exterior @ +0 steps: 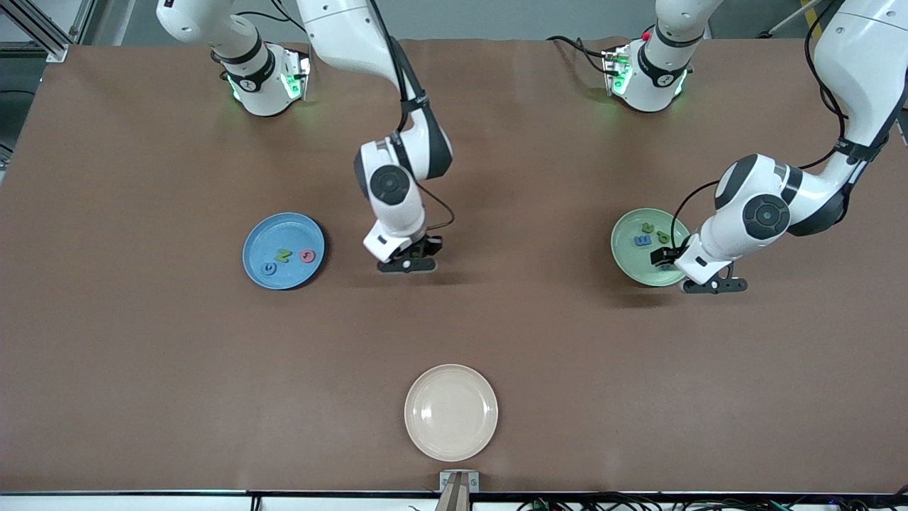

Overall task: Sort uppercase to blue plate, lowercase to green plate
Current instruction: 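Drop the B on the blue plate while the left gripper returns to rest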

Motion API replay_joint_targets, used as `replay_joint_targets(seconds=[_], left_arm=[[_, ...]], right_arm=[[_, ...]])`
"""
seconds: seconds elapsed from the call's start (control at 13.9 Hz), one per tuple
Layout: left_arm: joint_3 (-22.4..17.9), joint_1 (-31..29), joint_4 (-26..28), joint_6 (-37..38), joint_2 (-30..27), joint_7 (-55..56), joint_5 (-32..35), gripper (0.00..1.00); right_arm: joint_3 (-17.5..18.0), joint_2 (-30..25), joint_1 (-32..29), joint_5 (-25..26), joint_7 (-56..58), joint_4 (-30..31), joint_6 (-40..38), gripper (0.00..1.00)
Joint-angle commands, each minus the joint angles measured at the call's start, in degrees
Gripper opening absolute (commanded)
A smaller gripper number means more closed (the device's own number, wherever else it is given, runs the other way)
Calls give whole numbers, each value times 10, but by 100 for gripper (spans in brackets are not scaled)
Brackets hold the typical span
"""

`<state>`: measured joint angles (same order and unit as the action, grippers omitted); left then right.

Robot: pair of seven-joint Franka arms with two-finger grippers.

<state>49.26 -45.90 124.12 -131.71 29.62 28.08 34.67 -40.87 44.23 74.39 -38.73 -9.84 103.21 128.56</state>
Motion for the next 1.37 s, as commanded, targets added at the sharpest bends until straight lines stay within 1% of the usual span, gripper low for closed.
replay_joint_targets(seconds=[0.0, 0.14, 0.22, 0.29, 0.43, 0.57, 0.65, 0.72, 0.79, 0.86, 0.93, 1.29], left_arm=[[2, -3, 7, 15, -57, -74, -74, 99], [-12, -3, 14, 17, -104, -170, -174, 99], [-21, -3, 16, 21, -124, -210, -211, 99], [-28, -3, 16, 30, -140, -237, -230, 99], [-46, -4, 13, 60, -174, -283, -259, 99], [-74, -4, 3, 98, -225, -357, -325, 99], [-80, -4, -11, 128, -248, -376, -352, 99], [-93, -5, -38, 171, -261, -379, -361, 99], [-111, -5, -78, 225, -261, -379, -362, 100], [-126, -5, -121, 274, -259, -380, -368, 100], [-128, -5, -157, 309, -261, -377, -369, 100], [-129, -5, -303, 419, -263, -364, -370, 100]], right_arm=[[-93, -5, 25, 18, 96, 2, -120, 0], [-164, -5, 30, 41, 184, 2, -208, 1], [-196, -4, 30, 43, 232, 2, -235, 1], [-226, -2, 30, 43, 291, 3, -258, 1], [-270, -1, 24, 44, 381, 19, -277, 1], [-302, -1, 24, 44, 446, 42, -282, 3], [-309, -2, 24, 43, 458, 52, -288, 9], [-311, -3, 25, 43, 457, 60, -290, 51], [-315, -3, 25, 43, 455, 64, -293, 99], [-316, -3, 23, 43, 454, 64, -295, 100], [-316, -3, 23, 43, 454, 65, -295, 100], [-316, 0, 19, 41, 454, 64, -292, 100]])
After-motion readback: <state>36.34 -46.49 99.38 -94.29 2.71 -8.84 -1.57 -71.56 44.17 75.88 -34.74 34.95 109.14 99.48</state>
